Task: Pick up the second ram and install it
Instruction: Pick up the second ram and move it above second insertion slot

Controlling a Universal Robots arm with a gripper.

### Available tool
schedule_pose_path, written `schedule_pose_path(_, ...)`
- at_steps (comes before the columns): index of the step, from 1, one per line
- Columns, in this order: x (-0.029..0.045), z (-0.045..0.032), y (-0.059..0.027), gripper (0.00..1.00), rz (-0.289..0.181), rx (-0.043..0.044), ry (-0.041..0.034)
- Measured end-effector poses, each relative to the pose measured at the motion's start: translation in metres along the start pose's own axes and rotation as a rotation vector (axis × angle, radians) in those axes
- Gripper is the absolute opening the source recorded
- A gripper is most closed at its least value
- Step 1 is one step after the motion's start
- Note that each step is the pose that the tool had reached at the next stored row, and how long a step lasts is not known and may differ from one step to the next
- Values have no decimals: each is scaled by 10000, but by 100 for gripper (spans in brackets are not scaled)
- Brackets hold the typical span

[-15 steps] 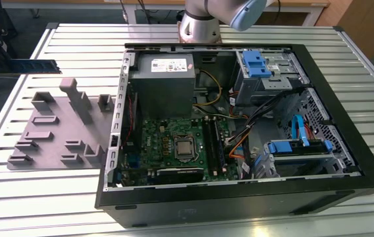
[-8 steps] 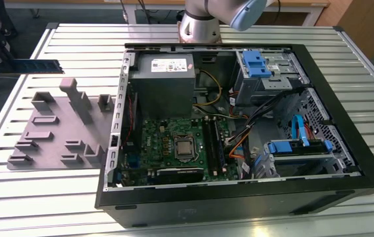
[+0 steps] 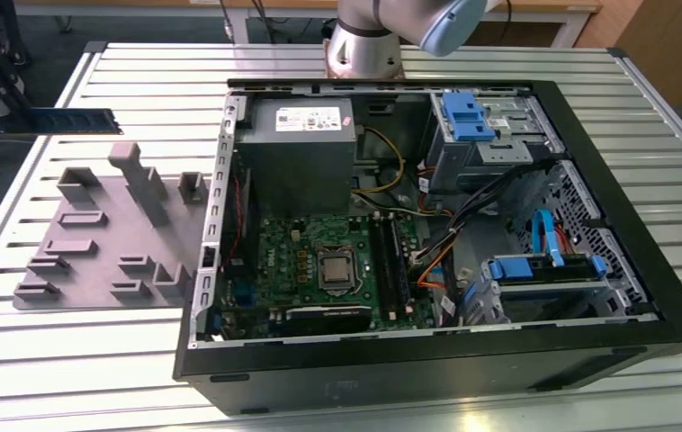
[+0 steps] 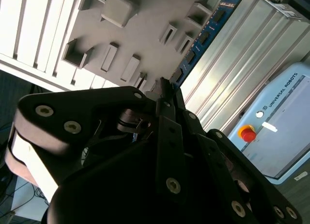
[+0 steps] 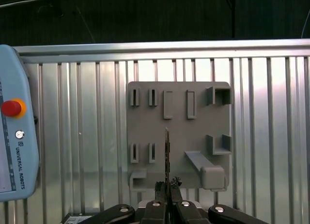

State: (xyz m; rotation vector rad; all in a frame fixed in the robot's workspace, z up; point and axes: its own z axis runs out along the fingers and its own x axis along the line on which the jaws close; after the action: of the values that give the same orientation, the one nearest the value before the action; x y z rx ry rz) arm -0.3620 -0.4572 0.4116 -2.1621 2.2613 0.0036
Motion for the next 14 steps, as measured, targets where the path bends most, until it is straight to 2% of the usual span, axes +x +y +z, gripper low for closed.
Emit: schedule_pose_path(14, -7, 2, -146, 14, 0, 1, -1)
